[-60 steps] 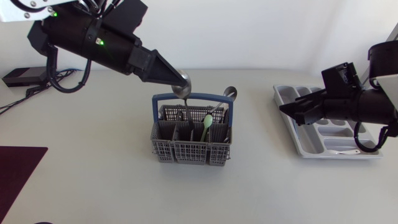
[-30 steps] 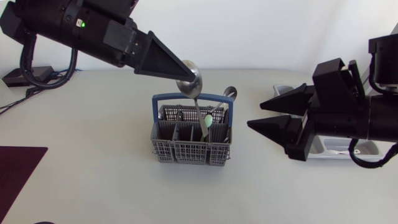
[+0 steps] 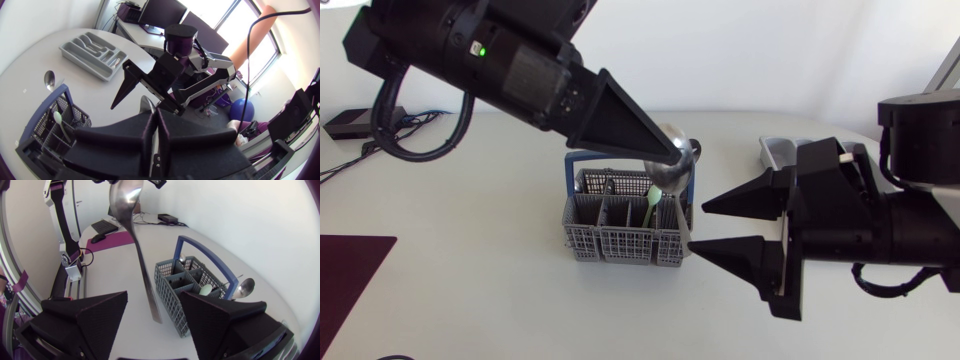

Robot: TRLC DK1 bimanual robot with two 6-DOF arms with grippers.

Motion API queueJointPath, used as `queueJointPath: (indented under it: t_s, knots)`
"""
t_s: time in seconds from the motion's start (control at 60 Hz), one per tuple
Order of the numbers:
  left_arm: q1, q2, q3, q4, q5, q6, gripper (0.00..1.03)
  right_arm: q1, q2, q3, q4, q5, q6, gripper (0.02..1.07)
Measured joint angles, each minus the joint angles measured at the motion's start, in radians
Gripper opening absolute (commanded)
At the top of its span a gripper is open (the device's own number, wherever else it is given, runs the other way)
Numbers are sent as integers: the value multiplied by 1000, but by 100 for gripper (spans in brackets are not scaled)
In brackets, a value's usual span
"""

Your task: Sort the cutlery from the basket into the organizer compartments.

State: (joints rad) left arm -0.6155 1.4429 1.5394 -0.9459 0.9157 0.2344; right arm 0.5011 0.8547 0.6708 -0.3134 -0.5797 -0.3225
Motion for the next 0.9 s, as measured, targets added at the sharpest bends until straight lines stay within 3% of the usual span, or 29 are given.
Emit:
queueJointPath:
  t_s: [0.283, 0.517, 0.817, 0.9]
  knots:
    - [-39, 11, -36, 0, 4, -4, 4, 39, -23, -26, 34, -1, 0, 52]
    - [-40, 13, -39, 1, 22, -7, 3, 79, -31, -43, 52, -1, 0, 43]
    - [-42, 24, -39, 1, 22, -7, 3, 94, -31, -50, 56, 0, 0, 9]
    - [-42, 24, -39, 1, 23, -7, 3, 94, -32, -50, 56, 0, 0, 8]
